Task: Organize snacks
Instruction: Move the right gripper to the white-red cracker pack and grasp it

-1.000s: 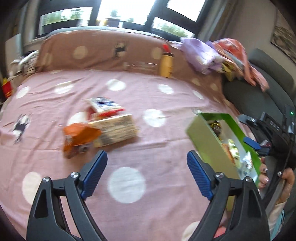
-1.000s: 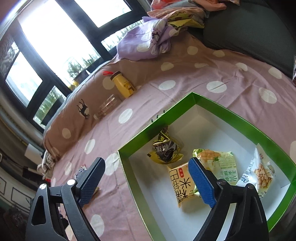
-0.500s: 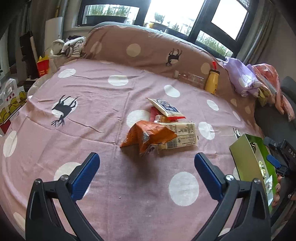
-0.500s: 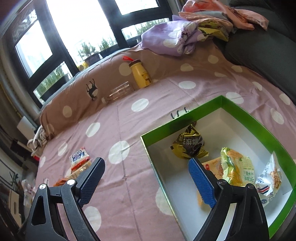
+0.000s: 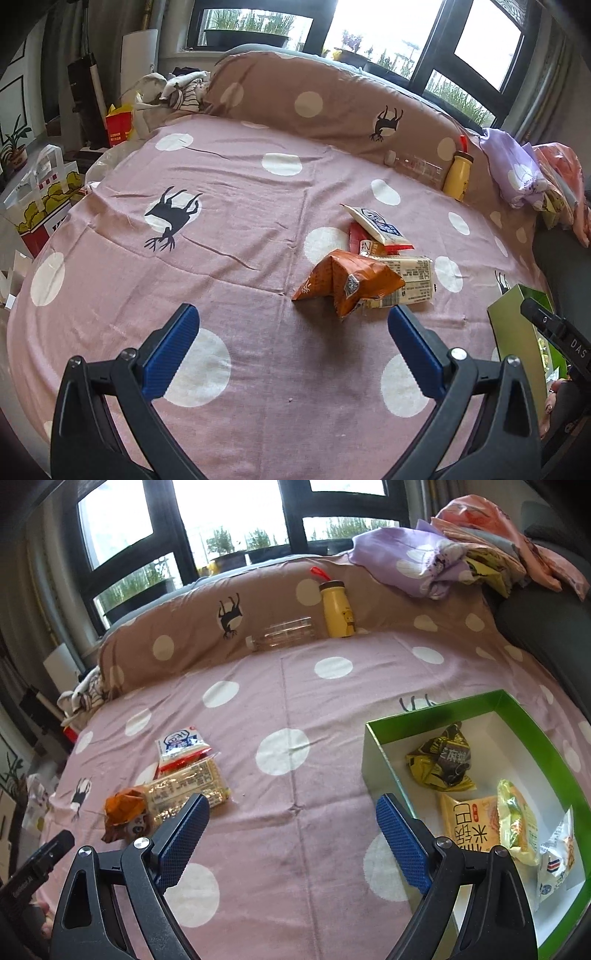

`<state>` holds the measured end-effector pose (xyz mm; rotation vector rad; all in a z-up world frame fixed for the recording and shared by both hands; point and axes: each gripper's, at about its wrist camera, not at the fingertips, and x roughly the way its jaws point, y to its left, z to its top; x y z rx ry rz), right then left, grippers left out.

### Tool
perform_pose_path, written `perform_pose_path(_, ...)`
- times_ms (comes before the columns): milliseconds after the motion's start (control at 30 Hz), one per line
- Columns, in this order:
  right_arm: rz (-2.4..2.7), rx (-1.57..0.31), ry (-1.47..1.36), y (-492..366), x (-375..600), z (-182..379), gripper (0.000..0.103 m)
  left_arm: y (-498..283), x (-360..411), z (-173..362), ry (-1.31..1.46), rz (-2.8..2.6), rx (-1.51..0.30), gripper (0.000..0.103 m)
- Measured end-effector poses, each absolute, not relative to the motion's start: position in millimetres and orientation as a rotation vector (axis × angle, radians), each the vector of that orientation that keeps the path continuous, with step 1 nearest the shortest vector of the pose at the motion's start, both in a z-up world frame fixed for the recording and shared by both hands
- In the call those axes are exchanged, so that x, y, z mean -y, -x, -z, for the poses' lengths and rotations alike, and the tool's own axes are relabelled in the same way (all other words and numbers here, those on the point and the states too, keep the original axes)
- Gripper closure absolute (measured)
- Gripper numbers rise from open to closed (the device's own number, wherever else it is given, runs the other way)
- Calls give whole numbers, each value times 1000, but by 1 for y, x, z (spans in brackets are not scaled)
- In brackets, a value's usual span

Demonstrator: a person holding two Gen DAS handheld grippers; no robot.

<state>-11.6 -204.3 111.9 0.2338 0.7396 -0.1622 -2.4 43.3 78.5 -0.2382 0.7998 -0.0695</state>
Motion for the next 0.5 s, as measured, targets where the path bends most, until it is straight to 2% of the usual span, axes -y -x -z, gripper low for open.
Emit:
perform_pose_path(300, 56, -794, -219, -3, 170, -116, 11, -3, -66, -79, 224, -34, -794, 1)
perform_pose_path(500, -77, -913, -153, -61, 131, -124, 11, -9, -84, -73, 276, -51, -838, 1)
